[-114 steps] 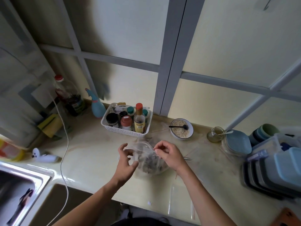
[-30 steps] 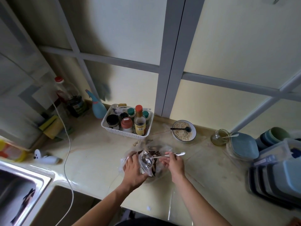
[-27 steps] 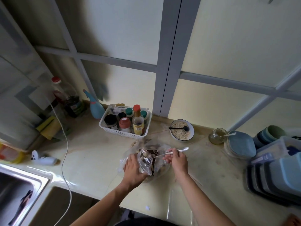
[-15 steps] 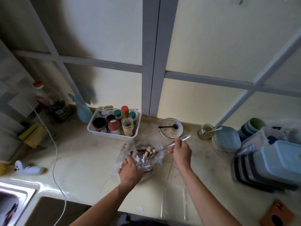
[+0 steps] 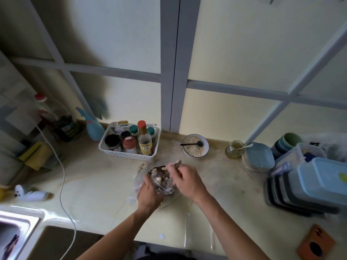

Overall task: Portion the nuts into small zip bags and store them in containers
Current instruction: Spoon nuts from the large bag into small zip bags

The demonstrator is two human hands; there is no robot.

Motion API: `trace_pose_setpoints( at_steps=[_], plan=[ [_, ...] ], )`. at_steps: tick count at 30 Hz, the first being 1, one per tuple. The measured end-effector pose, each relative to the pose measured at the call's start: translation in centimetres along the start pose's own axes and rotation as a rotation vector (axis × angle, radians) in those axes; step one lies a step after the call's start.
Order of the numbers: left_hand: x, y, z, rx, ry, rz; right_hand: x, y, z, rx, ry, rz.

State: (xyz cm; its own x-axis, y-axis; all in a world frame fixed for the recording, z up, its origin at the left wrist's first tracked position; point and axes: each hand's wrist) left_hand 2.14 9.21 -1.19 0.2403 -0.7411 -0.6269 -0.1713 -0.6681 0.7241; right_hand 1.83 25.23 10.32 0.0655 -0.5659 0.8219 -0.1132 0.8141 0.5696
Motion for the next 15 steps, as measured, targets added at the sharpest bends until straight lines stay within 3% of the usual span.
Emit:
trace_pose_setpoints(
  at_steps=[2,6,15],
  plan=[
    [0.1,0.4,-0.1,0.009,-0.023,-0.052,0.5,-0.5,-0.3,0.134,0.102,0.013],
    [0.8,1.4,-0.3,0.005,-0.107,-0.17,0.1,-1.0,-0.4,0.246,0.156,-0.038],
    [0.9,1.9,-1.0,-0.018,-0.079,-0.237,-0.3,-0.3,-0.3,0.106,0.145,0.156]
  ],
)
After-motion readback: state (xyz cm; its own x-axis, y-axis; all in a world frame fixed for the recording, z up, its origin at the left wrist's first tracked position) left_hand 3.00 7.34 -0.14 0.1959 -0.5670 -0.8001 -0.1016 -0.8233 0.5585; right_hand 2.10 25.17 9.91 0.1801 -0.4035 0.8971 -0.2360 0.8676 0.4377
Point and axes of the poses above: each hand's wrist, its own z-axis towards the middle knuckle, its own y-axis out of the back of the hand, x = y × z, and after that the axes turned 1 degree about x, right-handed
